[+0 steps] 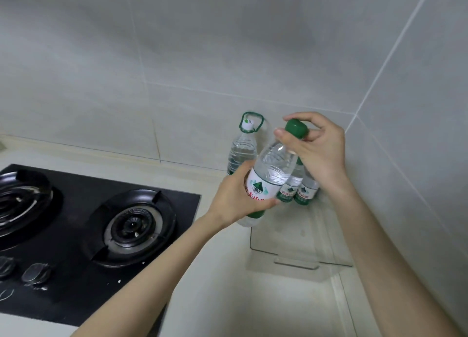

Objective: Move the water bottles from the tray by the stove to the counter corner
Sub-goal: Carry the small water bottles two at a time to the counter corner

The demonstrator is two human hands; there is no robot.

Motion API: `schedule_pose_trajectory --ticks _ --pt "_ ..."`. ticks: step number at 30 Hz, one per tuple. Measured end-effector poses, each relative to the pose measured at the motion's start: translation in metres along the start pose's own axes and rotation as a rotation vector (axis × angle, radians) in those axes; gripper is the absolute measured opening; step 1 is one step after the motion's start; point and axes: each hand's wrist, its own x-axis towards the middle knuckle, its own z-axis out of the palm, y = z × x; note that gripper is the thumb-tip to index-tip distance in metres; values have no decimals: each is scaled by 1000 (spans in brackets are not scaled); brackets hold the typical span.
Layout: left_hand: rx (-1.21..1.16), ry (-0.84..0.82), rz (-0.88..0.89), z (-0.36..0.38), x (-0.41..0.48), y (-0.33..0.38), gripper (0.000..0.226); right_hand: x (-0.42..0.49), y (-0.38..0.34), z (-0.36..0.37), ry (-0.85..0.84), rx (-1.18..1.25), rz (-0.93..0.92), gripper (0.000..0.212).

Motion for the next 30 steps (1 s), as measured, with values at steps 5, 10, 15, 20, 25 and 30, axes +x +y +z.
schedule_pose_trajectory --ticks 5,10,15,20,25,30 --pt "52 95 -38 -16 -12 -14 73 4 2 2 -179 -10 167 30" --pt "75 179 -137 -31 -22 -32 66 19 58 -16 -215 -188 336 26" --pt "49 231 -210 -44 -26 -43 74 35 140 -30 -64 -352 448 36" --pt "89 263 -226 -52 -21 -49 67 58 180 -13 -34 -383 488 52" --pt "104 287 -253 -57 -17 -54 64 66 223 -1 -31 -465 465 57" --pt "123 295 -277 -60 -15 -58 64 61 234 -2 -2 -474 322 40"
